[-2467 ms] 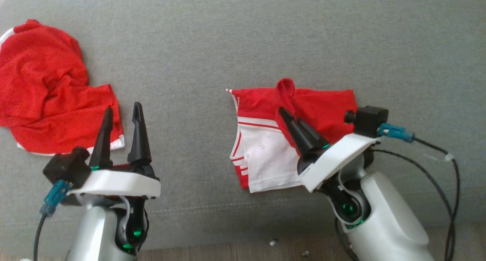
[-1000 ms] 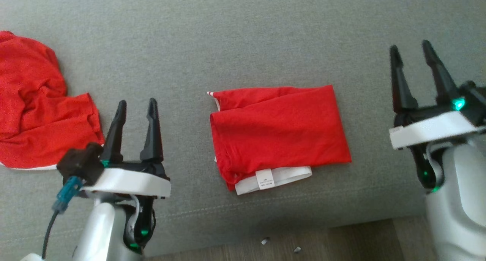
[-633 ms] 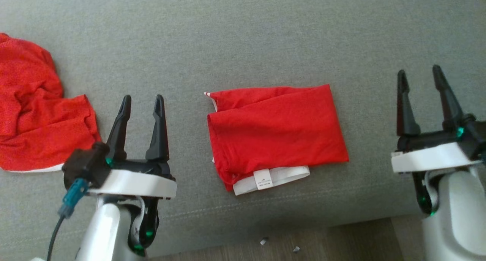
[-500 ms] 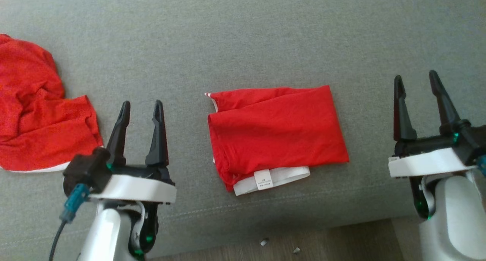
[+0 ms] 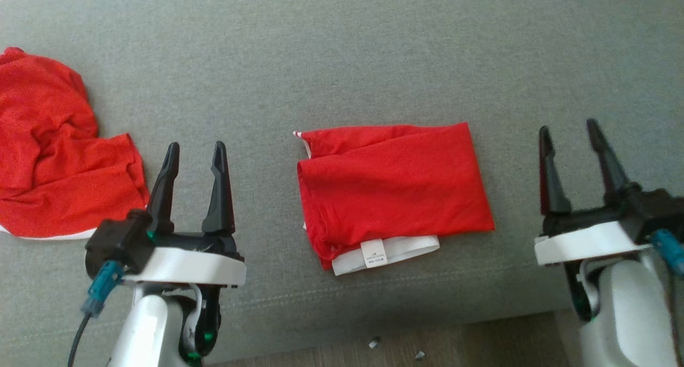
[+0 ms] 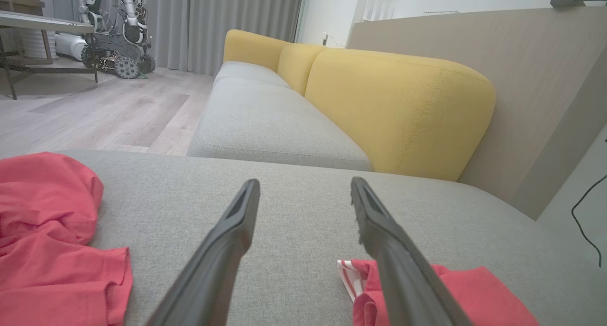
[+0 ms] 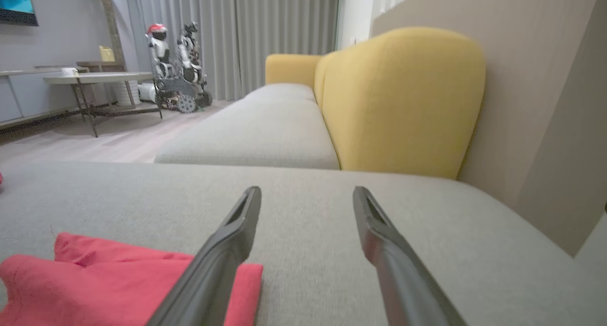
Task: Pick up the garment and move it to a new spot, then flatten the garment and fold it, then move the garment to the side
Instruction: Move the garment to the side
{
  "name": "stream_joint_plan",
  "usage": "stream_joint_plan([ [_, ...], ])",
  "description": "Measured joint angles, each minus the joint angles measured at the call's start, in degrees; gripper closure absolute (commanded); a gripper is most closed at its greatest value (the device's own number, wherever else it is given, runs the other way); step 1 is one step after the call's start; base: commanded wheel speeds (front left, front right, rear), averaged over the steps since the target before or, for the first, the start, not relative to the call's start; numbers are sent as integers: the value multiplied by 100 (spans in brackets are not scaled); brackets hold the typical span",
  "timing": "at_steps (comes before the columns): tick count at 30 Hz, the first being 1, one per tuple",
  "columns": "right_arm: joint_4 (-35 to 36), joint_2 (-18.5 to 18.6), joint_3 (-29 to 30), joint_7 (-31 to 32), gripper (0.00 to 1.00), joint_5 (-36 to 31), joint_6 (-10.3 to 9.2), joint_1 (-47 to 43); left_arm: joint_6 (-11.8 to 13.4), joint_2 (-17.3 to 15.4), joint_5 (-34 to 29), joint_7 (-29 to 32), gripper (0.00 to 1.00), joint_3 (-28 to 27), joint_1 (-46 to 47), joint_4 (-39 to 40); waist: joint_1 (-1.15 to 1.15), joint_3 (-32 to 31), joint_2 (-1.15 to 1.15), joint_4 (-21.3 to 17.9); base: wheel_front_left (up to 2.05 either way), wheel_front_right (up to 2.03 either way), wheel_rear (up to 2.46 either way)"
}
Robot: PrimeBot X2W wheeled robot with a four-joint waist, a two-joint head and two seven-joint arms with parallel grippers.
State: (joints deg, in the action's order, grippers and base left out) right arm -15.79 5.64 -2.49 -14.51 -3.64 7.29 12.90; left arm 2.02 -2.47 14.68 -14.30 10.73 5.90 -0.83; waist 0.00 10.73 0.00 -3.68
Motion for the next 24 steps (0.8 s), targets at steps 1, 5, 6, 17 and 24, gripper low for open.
stream_joint_plan([
  [1,-129,-7,-23,-2,0,16,0,0,0,0,2,0,0,0,0,0,0,-5,0,5,0,0,0],
  [5,-668,-51,-131,1,0,147,0,3,-1,0,2,0,0,13,0,0,0,36,0,38,0,0,0],
  [6,-794,-66,-164,37,0,244,0,9,-1,0,3,0,0,21,1,0,0,62,0,49,0,0,0],
  [17,-1947,-122,-209,177,0,530,0,589,-1,0,20,0,0,136,37,-43,0,411,0,250,0,0,0],
  [24,-2611,-129,-360,177,0,795,0,939,-1,0,20,0,0,152,190,-49,0,588,0,420,0,0,0],
])
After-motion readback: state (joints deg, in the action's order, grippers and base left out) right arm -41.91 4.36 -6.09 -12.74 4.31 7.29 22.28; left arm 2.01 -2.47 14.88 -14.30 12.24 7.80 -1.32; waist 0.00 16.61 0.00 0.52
